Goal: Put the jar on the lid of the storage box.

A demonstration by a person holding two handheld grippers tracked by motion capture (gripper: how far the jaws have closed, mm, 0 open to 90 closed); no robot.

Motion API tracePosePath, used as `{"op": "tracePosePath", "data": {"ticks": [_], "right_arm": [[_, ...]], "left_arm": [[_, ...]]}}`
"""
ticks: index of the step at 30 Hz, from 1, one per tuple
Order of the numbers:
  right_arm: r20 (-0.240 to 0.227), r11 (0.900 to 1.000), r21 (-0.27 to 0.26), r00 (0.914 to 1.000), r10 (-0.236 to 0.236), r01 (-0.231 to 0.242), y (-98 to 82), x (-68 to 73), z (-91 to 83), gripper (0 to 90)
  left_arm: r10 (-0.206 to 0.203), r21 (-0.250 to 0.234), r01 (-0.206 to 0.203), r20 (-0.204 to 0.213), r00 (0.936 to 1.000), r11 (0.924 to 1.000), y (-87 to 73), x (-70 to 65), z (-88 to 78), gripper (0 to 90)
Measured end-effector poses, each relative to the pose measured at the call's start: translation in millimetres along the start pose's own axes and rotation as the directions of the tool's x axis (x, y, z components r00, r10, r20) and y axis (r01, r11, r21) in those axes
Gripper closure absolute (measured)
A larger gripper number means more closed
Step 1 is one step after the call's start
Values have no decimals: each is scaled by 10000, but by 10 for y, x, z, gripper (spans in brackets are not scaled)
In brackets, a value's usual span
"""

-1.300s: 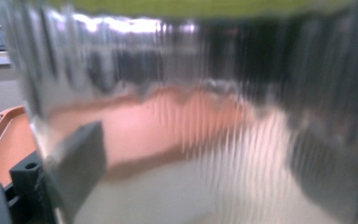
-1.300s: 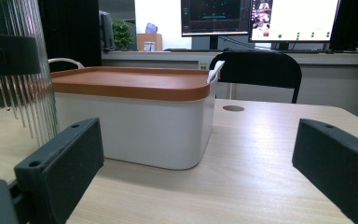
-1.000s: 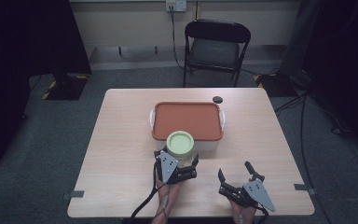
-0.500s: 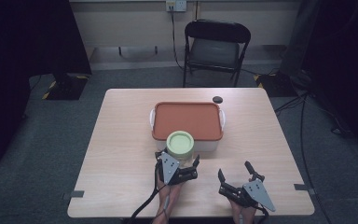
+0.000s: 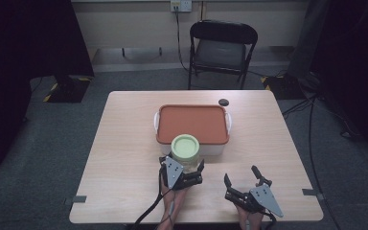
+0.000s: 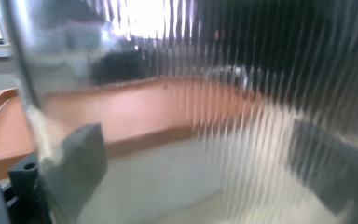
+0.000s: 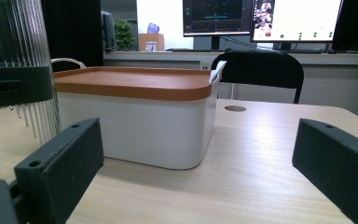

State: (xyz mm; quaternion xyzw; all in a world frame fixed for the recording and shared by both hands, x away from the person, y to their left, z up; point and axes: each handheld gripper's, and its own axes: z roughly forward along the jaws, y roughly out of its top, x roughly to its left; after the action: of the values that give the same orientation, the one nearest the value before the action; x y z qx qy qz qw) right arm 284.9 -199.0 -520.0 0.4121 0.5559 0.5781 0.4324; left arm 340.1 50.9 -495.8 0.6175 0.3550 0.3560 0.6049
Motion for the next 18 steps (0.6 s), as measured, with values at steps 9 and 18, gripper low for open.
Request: {"op": "tracePosePath", "data": {"ticks": [9,18], "right_arm": [[-8,10000,-2,10000,-2,2,0,0,-1,11],[-8,10000,-2,10000,-5,5,0,0,-2,11]], "left_arm": [[-78,-114,76,-124,9999,9999,-28,18,-6,15],[-80,23,80,-114,9999,10000,-67,26,-3,20]]}}
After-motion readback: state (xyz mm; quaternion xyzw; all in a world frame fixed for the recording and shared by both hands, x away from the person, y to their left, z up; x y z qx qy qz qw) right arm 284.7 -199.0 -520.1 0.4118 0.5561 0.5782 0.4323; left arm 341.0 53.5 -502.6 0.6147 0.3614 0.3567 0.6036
